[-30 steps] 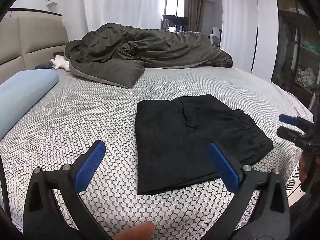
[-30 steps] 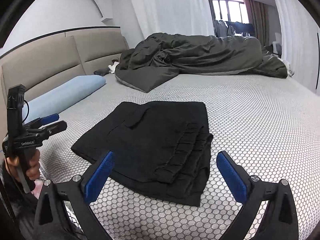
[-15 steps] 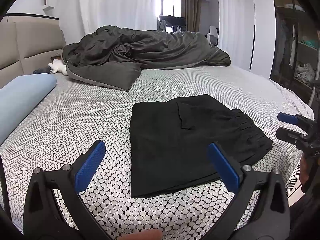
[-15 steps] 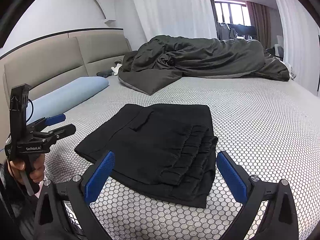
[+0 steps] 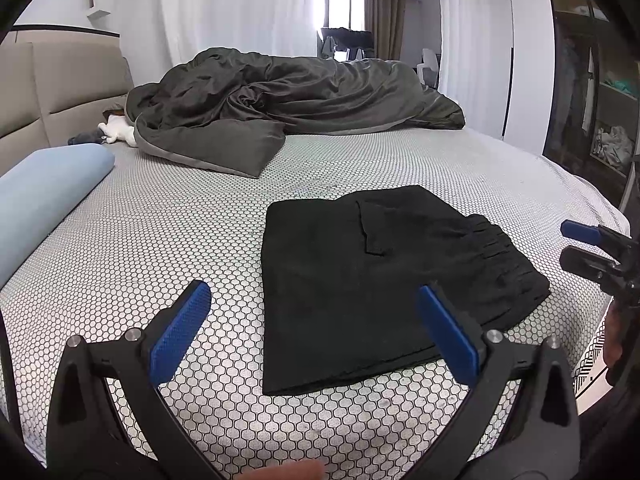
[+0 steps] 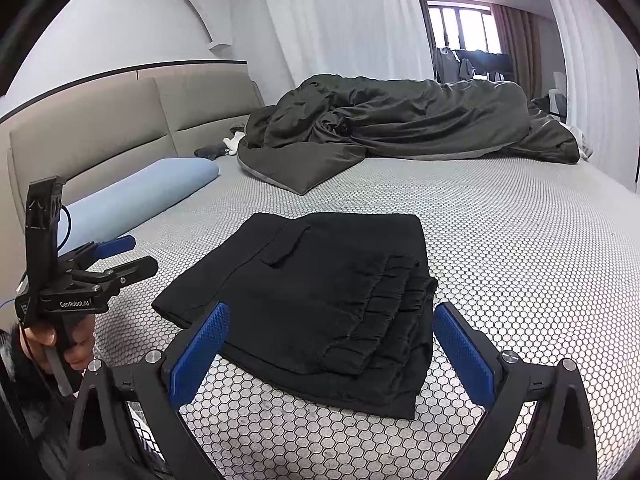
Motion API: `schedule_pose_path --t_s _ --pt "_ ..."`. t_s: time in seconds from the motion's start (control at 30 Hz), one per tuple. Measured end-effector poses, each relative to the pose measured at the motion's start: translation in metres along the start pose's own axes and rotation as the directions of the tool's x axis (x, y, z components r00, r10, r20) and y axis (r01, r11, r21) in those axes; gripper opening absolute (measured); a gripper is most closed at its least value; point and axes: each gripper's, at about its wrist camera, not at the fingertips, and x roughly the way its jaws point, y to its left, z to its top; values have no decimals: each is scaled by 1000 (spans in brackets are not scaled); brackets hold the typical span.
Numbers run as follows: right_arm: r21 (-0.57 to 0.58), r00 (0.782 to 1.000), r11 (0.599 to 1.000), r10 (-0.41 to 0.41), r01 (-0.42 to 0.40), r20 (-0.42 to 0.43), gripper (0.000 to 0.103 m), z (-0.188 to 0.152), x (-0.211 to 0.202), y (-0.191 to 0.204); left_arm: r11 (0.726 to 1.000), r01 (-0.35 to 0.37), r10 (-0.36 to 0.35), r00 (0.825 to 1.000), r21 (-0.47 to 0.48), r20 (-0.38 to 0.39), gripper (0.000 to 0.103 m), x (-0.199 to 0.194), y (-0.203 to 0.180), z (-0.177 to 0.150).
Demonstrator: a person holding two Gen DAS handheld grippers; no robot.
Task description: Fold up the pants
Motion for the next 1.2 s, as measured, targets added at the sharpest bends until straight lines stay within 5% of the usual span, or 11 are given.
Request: schedule_pose_path --t_s 1.2 --pt "26 1000 999 -30 29 8 103 3 0 -6 1000 1 -1 1000 2 4 103 2 4 0"
